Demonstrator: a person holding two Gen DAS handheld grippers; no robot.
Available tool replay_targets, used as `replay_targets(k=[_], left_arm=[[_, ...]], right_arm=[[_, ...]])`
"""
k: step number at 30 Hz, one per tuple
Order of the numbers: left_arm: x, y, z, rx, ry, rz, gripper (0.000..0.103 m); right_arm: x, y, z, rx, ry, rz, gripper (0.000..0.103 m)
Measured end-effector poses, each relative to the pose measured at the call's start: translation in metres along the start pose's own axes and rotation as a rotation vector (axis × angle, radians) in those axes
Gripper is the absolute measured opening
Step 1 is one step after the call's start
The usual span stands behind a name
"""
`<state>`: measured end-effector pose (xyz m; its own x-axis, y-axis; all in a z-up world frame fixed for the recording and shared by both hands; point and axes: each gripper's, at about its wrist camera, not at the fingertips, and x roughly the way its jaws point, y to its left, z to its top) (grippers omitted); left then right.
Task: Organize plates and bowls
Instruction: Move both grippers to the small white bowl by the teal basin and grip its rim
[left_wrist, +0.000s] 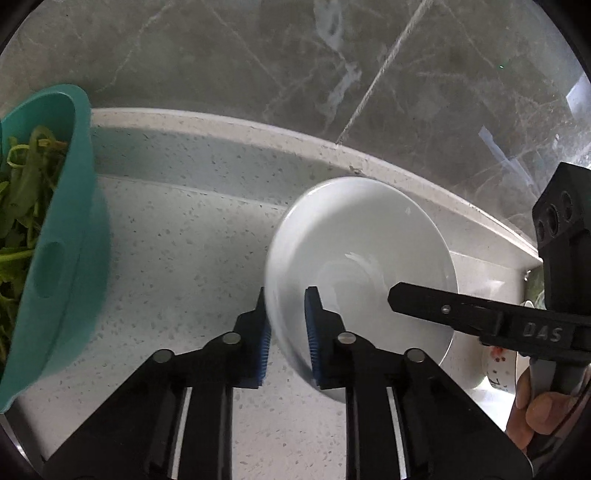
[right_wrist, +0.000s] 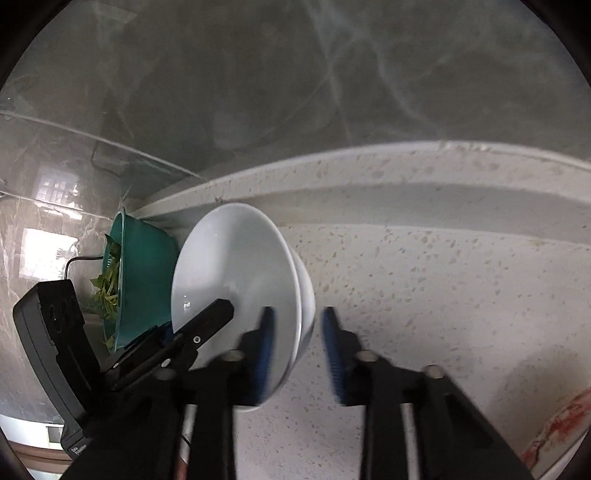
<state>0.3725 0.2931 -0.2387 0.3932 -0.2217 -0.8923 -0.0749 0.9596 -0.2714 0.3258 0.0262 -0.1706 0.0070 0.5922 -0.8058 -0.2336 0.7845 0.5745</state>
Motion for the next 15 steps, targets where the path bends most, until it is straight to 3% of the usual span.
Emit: replay_targets(k=[9,10,15], left_arm=[[0.002,-0.003,0.006,0.031,0.002,0.019,0.010],[-0.002,-0.014,-0.012,0.030,0.000,0.017,0.010],[-0.016,-0.024,-0.015,0.037,-0.008,0.015,0.010]], right_arm=[[0.011,0.009,-0.003,-0.005,-0.003,-0.001,0.017],[0.011,0.008,-0.004,-0.005,-0.003,0.000,0.017],[0.009,0.013,-0.008,-0.011,-0.005,0.005,0.016]])
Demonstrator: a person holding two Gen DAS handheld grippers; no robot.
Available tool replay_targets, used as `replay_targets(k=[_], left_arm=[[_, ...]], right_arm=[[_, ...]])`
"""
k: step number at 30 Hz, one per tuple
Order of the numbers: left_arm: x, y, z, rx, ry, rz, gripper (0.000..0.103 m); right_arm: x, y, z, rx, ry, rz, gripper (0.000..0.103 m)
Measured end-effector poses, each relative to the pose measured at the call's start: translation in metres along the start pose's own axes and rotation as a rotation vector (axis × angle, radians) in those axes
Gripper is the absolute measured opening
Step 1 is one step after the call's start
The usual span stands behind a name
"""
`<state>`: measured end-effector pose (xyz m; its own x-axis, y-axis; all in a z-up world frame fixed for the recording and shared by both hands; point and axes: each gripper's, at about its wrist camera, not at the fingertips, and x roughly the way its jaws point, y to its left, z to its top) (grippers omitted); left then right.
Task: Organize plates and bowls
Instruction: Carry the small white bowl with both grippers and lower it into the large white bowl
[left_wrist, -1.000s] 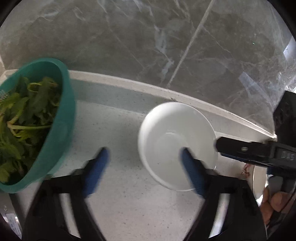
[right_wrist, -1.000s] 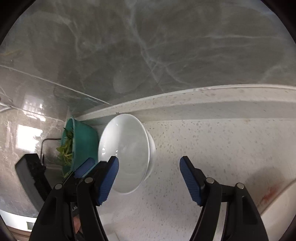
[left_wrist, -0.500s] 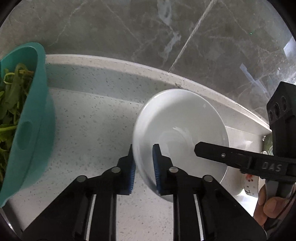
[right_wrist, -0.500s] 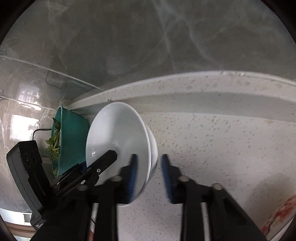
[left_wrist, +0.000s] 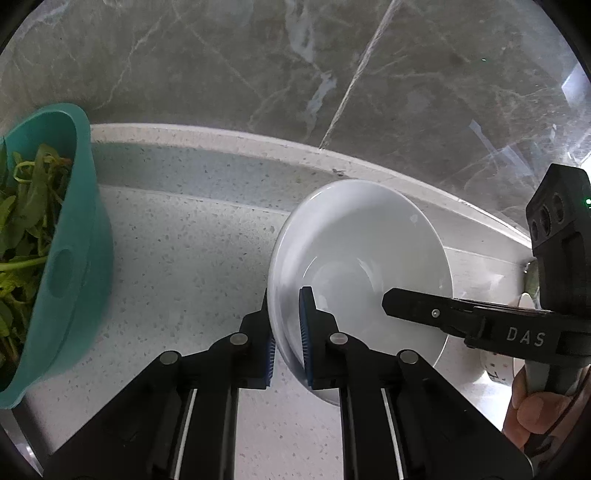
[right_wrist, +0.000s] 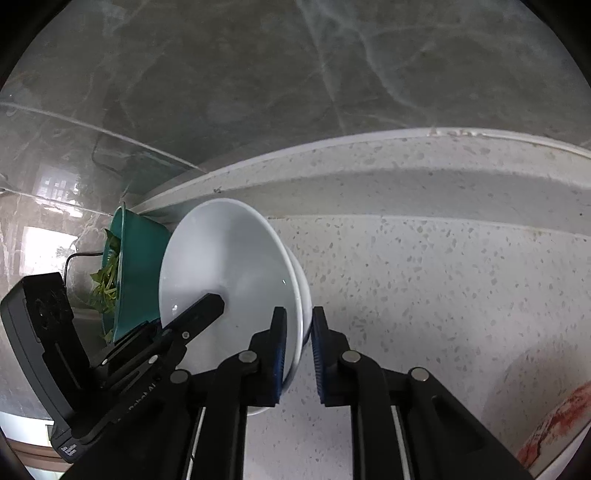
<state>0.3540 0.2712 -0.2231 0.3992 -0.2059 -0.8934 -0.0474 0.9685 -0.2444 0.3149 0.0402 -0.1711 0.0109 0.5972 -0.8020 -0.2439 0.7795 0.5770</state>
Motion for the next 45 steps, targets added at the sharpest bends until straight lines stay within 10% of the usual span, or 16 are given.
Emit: replay_targets(k=[20,45], left_arm=[[-0.099,-0.061,-0.060,0.048,-0.056,-0.049,0.010],[-0.155,-0.284,-0.296,0.067,0.101,-0.193,0.010]], right_arm=[[-0.090,0.022,-0.075,-0.084,-0.024,0.088,0.017],[-0.241,-0.125,-0.264,-0.033,0.026,0.130,0.020]])
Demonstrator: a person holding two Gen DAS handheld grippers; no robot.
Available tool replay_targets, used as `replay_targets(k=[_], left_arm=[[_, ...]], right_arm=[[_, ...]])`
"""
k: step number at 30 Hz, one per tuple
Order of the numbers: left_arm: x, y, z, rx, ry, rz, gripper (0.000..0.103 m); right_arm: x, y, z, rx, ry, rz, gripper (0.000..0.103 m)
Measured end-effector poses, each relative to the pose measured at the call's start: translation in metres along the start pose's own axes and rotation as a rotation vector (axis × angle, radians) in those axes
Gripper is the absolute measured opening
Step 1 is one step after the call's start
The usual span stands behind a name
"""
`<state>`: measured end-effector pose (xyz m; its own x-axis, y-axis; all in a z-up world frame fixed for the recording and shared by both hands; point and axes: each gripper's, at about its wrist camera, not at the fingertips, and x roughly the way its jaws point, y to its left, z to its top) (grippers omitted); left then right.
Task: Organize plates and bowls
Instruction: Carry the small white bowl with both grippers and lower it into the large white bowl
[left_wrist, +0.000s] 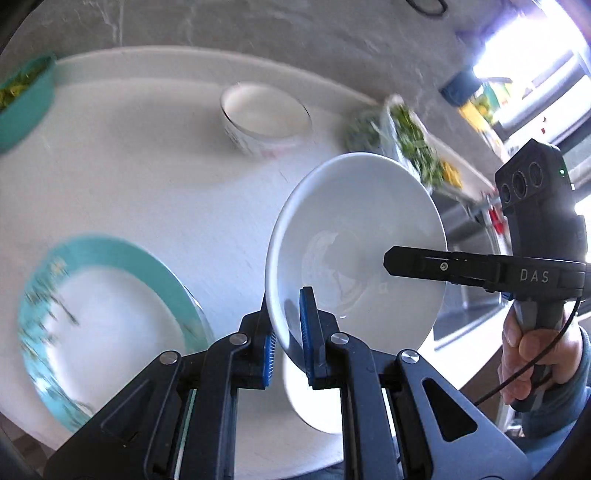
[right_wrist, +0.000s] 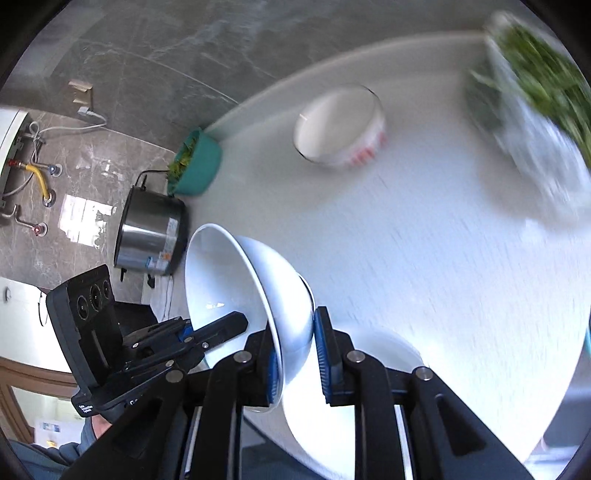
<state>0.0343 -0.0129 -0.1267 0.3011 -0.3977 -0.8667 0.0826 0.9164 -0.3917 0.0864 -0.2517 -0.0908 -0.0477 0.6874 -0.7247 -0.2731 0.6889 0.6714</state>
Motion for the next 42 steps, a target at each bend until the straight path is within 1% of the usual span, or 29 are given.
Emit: replay_targets(k=[7,12,17,23,26,29,36,39,41,42], left_arm=[[0.038,-0.035,-0.035,0.015,0.103,-0.007,0.011],[0.058,-0.039,-0.041,0.049,0.168,0.012,0.011],[0.075,-0.038,-0.042,0.098,0.212,0.039,0.011],[0.095,-0.042,-0.042,0.140,0.245,0.057,0.012],[0.100,-0.041,-0.043,0.141,0.256,0.063,0.012],[0.104,-0.039,-0.046,0.143,0.267,0.078,0.014],[0.103,-0.037,-0.044,0.146,0.257,0.087,0.015],[0.102,-0.037,-0.043,0.144,0.251,0.085,0.018],[0.103,-0.038,-0.043,0.144,0.246,0.078,0.021],[0.103,-0.039,-0.043,0.146,0.245,0.075,0.025]], right_arm=[[-0.006,-0.043,-0.039,0.080,0.073,-0.001,0.020],[-0.001,-0.058,-0.053,0.107,0.109,-0.009,0.020],[0.007,-0.062,-0.061,0.112,0.115,-0.040,0.020],[0.018,-0.059,-0.068,0.089,0.125,-0.100,0.019],[0.023,-0.056,-0.070,0.070,0.133,-0.125,0.019],[0.030,-0.049,-0.071,0.020,0.145,-0.169,0.019],[0.042,-0.033,-0.071,-0.106,0.140,-0.288,0.019],[0.045,-0.031,-0.072,-0.130,0.133,-0.316,0.018],[0.048,-0.027,-0.072,-0.139,0.132,-0.330,0.018],[0.049,-0.026,-0.072,-0.143,0.132,-0.336,0.018]])
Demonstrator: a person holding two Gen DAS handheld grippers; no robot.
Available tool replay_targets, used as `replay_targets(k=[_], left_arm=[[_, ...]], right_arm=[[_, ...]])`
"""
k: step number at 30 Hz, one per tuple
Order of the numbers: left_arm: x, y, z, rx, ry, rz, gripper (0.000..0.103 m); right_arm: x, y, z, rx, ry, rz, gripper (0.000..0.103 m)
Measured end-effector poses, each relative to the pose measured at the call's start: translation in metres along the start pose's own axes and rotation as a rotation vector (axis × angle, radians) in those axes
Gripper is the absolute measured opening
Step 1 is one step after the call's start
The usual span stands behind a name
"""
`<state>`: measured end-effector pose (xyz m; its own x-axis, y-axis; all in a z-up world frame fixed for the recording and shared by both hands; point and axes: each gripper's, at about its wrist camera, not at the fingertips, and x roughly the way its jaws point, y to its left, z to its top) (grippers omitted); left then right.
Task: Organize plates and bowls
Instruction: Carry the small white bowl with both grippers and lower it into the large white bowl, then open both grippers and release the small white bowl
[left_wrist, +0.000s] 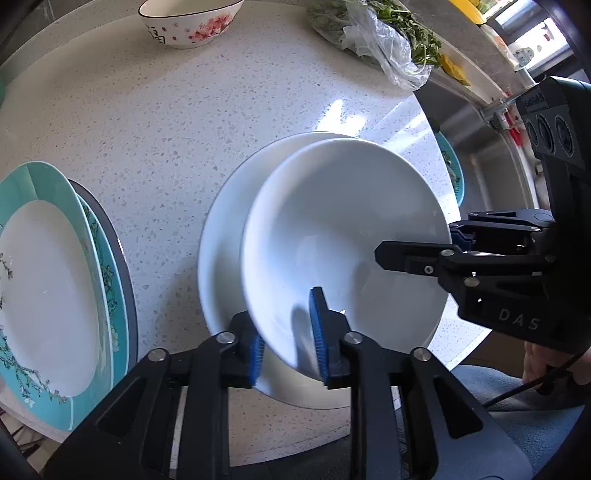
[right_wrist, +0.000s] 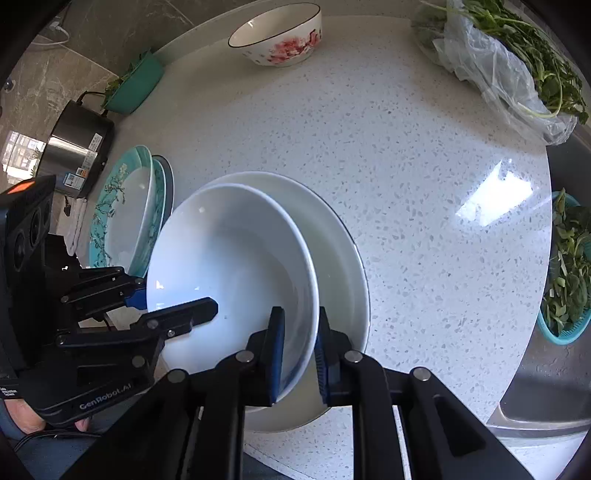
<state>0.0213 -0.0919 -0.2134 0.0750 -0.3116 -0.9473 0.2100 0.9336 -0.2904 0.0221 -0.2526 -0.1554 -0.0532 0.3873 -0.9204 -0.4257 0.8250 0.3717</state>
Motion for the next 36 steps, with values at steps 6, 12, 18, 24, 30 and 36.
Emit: replay_targets(k=[6,12,18,24,30,36], left_arm=[[0.001,-0.014,0.001,0.038,-0.008,-0.035,0.072],[-0.003,-0.011,0.001,0.020,-0.029,-0.046,0.076],[-0.009,-0.011,0.000,0.032,-0.048,-0.051,0.084],[-0.012,-0.011,0.000,0.039,-0.062,-0.057,0.088],[-0.017,-0.013,0.000,0.051,-0.083,-0.056,0.103],[-0.026,-0.010,-0.002,0.038,-0.100,-0.051,0.103]], right_arm=[[0.006,0.011,-0.002,-0.008,0.008,0.012,0.018],[0.006,0.008,-0.003,0.034,0.010,0.065,0.020],[0.000,0.008,-0.002,0.051,0.002,0.072,0.029],[-0.008,0.006,-0.001,0.050,-0.010,0.062,0.035],[-0.026,0.006,0.002,0.036,-0.063,0.048,0.057],[-0.034,-0.003,0.001,0.064,-0.069,0.080,0.058]])
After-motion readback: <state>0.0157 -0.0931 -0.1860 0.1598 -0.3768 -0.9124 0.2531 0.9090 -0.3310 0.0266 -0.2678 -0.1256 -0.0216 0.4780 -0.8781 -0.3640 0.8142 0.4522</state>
